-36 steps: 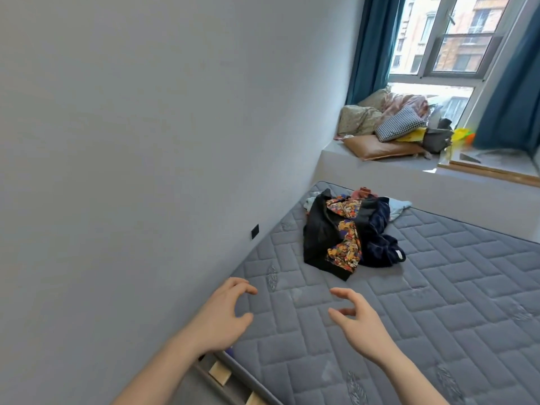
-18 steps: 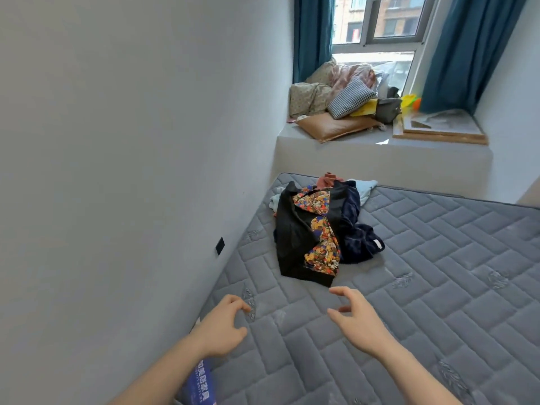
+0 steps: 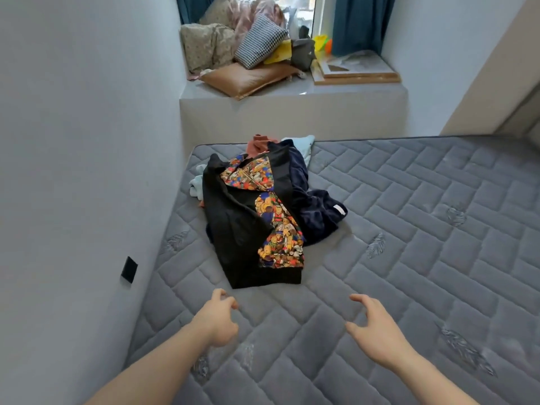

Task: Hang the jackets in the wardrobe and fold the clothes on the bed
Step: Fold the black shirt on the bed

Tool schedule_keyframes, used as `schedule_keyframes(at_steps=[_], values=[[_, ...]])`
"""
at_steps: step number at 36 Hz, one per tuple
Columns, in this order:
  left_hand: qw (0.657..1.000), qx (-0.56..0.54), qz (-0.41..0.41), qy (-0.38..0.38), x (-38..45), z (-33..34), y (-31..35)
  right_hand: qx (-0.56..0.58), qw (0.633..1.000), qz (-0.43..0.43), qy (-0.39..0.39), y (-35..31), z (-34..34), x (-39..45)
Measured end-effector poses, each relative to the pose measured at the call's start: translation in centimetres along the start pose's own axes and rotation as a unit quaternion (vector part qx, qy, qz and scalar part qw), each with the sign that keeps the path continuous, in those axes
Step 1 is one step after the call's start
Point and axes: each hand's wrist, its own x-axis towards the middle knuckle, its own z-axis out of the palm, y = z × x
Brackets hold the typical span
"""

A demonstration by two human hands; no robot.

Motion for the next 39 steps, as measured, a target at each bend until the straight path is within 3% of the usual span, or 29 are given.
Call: schedule_keyframes(at_steps=[8, 17, 27, 35, 39], values=[[0.995, 0.09, 0.014, -0.035, 12.7, 4.6, -0.4, -0.094, 0.99, 0.083, -0.057, 7.4, 9.3, 8.9], [0.996, 0.064, -0.016, -0.064, 21.3, 8.2, -0.3, -0.13, 0.969, 0.157, -0.141, 12.1, 17.5, 13.3], [0.991, 0.126, 0.029, 0.04, 22.5, 12.0, -1.7, -0.164, 0.97, 0.144, -0.107, 14.0, 20.5, 13.0], [0.985, 0.163, 0.012, 0.053, 20.3, 10.3, -2.6, -0.162, 0.968, 0.139, -0.133, 13.8, 19.0, 13.0], [0.961, 0.191, 0.105, 0.169, 15.9, 8.3, -3.6, -0.149, 0.966, 0.13, -0.165, 12.7, 16.0, 11.6]])
